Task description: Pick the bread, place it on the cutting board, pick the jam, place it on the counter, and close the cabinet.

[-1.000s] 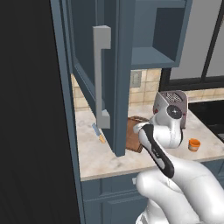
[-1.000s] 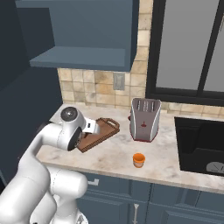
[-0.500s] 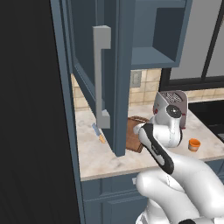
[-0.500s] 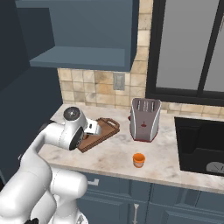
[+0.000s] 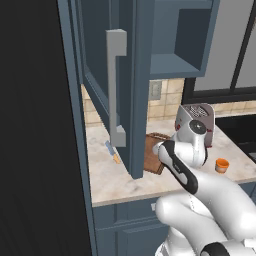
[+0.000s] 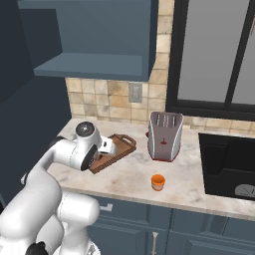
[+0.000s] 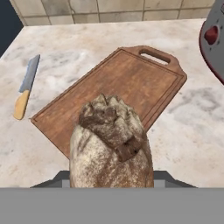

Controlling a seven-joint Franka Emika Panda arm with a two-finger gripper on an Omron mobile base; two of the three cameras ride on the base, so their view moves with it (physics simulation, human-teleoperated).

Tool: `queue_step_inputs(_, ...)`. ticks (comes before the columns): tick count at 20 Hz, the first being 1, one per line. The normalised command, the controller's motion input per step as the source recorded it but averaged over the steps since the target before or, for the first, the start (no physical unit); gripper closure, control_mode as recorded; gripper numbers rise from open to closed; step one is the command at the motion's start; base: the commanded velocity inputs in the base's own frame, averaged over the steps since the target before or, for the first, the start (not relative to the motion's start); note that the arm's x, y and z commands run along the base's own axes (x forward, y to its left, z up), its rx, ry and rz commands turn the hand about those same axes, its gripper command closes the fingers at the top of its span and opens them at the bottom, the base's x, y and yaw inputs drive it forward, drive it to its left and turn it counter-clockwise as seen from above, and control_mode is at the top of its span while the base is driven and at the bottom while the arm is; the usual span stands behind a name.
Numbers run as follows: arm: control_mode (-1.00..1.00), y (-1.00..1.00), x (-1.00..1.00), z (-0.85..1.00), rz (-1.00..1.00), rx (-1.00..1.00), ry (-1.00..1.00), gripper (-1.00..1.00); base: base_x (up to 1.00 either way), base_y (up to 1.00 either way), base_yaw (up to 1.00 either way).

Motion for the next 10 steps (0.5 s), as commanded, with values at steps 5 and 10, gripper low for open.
queue_step_inputs(5,-1.0,0.0,0.0,-0.29,0.0,0.0,-0.03,1.0,0.0,0.0,0.0)
queue_step_inputs(10,-1.0,0.0,0.0,-0.24,0.0,0.0,-0.09,1.0,0.0,0.0,0.0)
